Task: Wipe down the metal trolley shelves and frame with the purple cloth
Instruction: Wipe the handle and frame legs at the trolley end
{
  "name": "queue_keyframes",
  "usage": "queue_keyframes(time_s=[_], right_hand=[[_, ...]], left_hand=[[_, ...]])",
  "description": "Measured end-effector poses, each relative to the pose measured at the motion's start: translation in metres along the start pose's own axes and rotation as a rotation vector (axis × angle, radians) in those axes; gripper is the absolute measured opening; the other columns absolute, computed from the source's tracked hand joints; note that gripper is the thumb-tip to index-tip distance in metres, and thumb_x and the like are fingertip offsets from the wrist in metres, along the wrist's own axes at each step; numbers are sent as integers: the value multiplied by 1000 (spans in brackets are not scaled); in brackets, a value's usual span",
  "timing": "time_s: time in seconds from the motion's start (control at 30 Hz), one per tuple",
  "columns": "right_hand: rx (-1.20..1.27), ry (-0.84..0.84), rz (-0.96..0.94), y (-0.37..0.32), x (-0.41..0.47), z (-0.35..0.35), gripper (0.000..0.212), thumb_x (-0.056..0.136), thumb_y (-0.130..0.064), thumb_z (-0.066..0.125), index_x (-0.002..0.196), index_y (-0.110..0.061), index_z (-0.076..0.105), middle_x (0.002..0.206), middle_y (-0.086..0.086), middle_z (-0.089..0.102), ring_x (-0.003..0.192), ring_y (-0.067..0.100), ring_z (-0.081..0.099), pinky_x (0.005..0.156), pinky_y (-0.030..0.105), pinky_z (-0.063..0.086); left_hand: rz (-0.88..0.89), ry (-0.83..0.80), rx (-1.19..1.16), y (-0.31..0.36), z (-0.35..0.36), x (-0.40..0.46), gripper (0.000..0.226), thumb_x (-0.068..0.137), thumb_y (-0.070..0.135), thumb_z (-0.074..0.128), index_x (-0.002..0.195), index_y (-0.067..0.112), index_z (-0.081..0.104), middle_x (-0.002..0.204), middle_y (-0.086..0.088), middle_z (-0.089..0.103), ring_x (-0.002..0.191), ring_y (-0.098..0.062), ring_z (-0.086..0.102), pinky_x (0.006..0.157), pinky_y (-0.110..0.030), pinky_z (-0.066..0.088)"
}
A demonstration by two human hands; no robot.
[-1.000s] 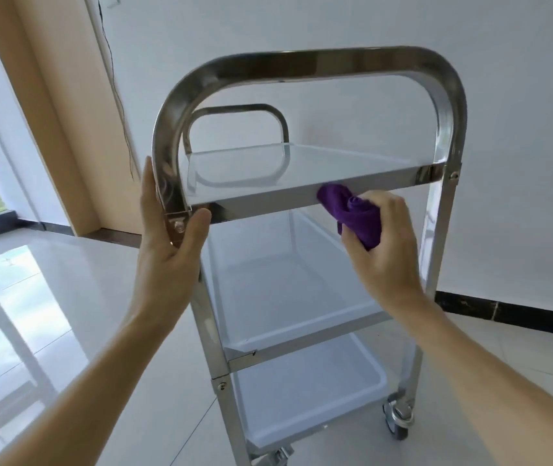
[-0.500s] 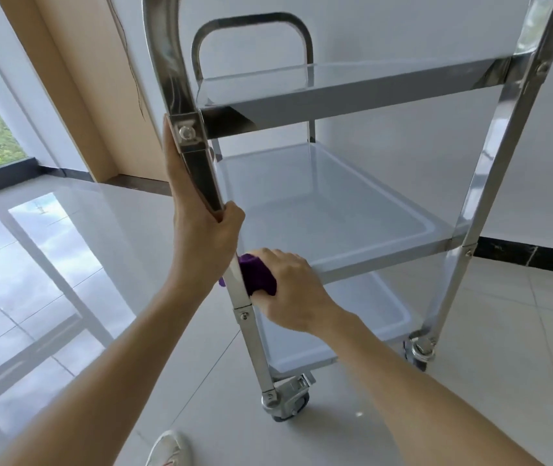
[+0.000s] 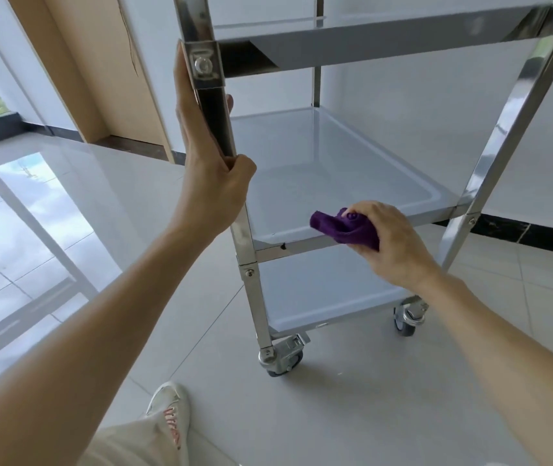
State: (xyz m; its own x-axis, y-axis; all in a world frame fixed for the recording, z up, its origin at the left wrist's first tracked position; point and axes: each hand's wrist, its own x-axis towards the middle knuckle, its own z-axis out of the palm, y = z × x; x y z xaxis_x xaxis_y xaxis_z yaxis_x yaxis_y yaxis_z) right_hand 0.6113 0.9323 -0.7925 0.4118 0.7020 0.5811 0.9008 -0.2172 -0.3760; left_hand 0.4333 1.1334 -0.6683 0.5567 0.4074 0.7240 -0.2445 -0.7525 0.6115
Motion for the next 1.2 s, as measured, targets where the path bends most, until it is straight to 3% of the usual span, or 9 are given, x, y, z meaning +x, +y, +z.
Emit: queue_keyframes(time_s=[0.07, 0.2, 0.33, 0.5, 0.6, 0.67, 0.83, 1.03, 1.2], right_hand=[[1, 65, -21, -15, -1, 9, 40, 83, -17, 75, 118, -14, 57, 117, 1, 62, 108, 28, 56, 98, 38, 39], [20, 24, -161, -83, 9, 60, 41, 79, -20, 77, 116, -20, 58, 115, -4, 64, 111, 21, 55, 100, 39, 41], [-13, 74, -168, -103, 13, 81, 52, 76, -18, 79, 118, -26, 50, 116, -8, 61, 113, 16, 51, 105, 34, 37], [-73, 24, -190, -56, 11, 47, 42, 79, -16, 76, 113, -26, 54, 110, -9, 63, 104, 17, 56, 98, 32, 40], [-76, 54, -47, -10, -2, 10, 42, 77, -14, 78, 109, -24, 53, 106, -8, 62, 96, 14, 49, 90, 36, 43], [-84, 56, 24, 6, -8, -5, 45, 75, -15, 81, 109, -22, 53, 106, -5, 62, 95, 4, 42, 87, 38, 44], [-73, 98, 38, -31, -5, 16, 44, 73, -14, 83, 110, -14, 58, 104, 1, 64, 99, 19, 50, 92, 39, 42], [-39, 4, -132, -88, 19, 53, 48, 73, -11, 80, 113, -21, 55, 105, -6, 64, 99, 18, 55, 102, 36, 40], [-87, -44, -51, -41, 8, 18, 45, 76, -9, 78, 115, -18, 57, 106, -1, 64, 100, 25, 55, 96, 40, 42]], left_hand=[[4, 0, -4, 0, -1, 0, 102, 77, -15, 49, 153, 17, -12, 162, -7, 4, 141, -8, 36, 104, -15, 42], [22, 9, -26, 3, -2, -3, 102, 75, -19, 45, 153, 13, -12, 162, -9, 2, 144, -16, 33, 110, -38, 42], [19, 21, -26, 3, -13, -6, 102, 76, -19, 45, 153, 13, -12, 163, -7, 1, 140, -15, 38, 91, -24, 53], [37, -9, -15, -4, -32, -5, 102, 78, -18, 49, 153, 9, -14, 163, -11, -7, 144, -25, 31, 84, -33, 58], [66, -17, 5, -6, -41, -7, 100, 78, -19, 48, 152, 7, -15, 161, -10, -10, 138, -2, 37, 84, -16, 51], [73, -22, 13, -9, -45, -8, 101, 79, -20, 47, 151, 7, -17, 161, -8, -8, 134, 9, 36, 85, -14, 48], [27, 21, 21, -18, -56, -9, 100, 81, -19, 47, 152, 14, -15, 164, -9, -6, 139, -11, 41, 84, -10, 48], [-55, 131, 23, -32, -79, -7, 104, 77, -17, 46, 154, 27, -8, 162, -8, 12, 136, -9, 45, 89, -11, 48], [-74, 154, 20, -39, -91, -5, 107, 74, -17, 48, 154, 30, -4, 162, -7, 14, 135, -6, 45, 82, -7, 49]])
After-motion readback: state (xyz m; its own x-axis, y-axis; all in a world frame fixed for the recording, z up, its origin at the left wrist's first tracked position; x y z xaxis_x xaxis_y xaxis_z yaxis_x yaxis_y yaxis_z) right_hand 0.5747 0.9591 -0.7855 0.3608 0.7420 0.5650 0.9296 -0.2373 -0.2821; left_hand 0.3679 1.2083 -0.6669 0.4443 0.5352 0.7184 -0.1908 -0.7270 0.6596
